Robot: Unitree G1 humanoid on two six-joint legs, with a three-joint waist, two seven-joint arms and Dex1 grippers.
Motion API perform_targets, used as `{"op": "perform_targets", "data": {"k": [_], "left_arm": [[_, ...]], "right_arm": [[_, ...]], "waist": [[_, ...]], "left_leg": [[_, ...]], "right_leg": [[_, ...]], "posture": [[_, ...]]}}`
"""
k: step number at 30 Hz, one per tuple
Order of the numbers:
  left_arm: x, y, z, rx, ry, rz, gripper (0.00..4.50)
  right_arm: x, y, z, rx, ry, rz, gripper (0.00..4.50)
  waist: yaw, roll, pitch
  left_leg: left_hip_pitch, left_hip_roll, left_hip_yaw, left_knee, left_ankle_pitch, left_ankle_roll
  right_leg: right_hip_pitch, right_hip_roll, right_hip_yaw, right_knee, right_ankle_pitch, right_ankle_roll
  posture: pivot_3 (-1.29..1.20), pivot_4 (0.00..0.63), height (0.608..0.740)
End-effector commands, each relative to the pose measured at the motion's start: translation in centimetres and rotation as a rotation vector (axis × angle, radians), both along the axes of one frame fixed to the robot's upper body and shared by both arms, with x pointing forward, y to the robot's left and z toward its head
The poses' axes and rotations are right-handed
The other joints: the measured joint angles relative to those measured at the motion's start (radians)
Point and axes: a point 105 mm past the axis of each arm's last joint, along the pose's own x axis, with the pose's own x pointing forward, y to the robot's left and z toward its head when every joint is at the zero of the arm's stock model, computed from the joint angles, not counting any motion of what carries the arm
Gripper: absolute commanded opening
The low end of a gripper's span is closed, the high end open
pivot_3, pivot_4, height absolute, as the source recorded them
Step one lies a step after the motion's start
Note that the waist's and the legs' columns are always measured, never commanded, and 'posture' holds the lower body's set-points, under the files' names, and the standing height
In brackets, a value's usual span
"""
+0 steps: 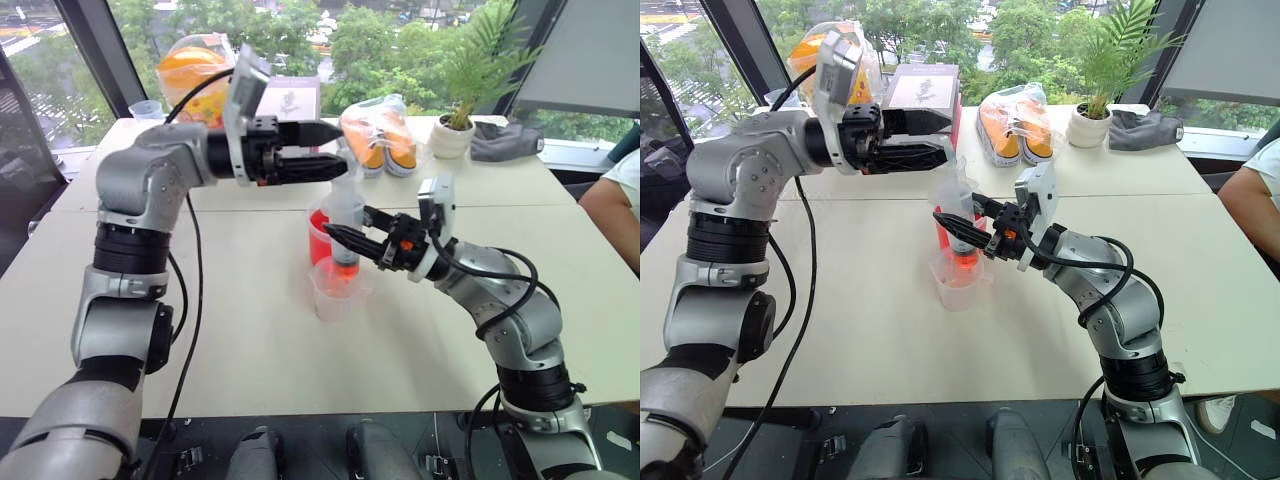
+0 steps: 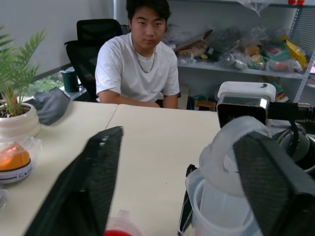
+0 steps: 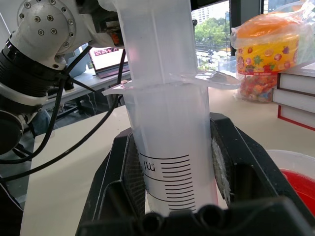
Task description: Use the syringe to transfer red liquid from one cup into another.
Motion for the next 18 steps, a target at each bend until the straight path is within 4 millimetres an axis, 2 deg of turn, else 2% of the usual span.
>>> {"op": "perform_targets", "data": {"k": [1,2,5,10,18], "left_arm": [[-0.4,-0.6,1.0,-0.003,-0.057,-0.012,1.96],[-0.6,-0.7,1.0,-0.005,-0.057,-0.022,1.59],[-1.0,-1.0,1.0,-0.007,-0.054,-0.050,0.14],[-2.0,-1.2,-0.3,0.046,-0.049,-0.107,0.06],[-2.1,-1.4,-2.8,0.126,-0.060,-0.107,0.06]], "right_arm": [[-0.9,0.5,1.6,0.020,-0.071,0.037,1.47],[-0.9,0.5,1.6,0.019,-0.071,0.039,1.47],[-1.0,0.7,1.7,0.021,-0.068,0.048,1.47],[-1.3,0.9,2.5,0.034,-0.076,0.062,1.47],[-1.4,0.8,4.5,0.060,-0.107,0.070,1.47]], "waist": [[-0.001,0.000,0.000],[-0.001,0.000,0.000],[-0.002,0.000,0.000],[-0.004,0.000,0.000],[-0.001,0.000,0.000]], "left_leg": [[0.000,0.000,0.000,0.000,0.000,0.000],[0.000,0.000,0.000,0.000,0.000,0.000],[0.000,0.000,0.000,0.000,0.000,0.000],[0.000,0.000,0.000,0.000,0.000,0.000],[0.000,0.000,0.000,0.000,0.000,0.000]], "right_leg": [[0.000,0.000,0.000,0.000,0.000,0.000],[0.000,0.000,0.000,0.000,0.000,0.000],[0.000,0.000,0.000,0.000,0.000,0.000],[0.000,0.000,0.000,0.000,0.000,0.000],[0.000,0.000,0.000,0.000,0.000,0.000]], "posture": [[0.00,0.150,0.740],[0.00,0.150,0.740],[0.00,0.150,0.740],[0.00,0.150,0.740],[0.00,0.150,0.740]]}}
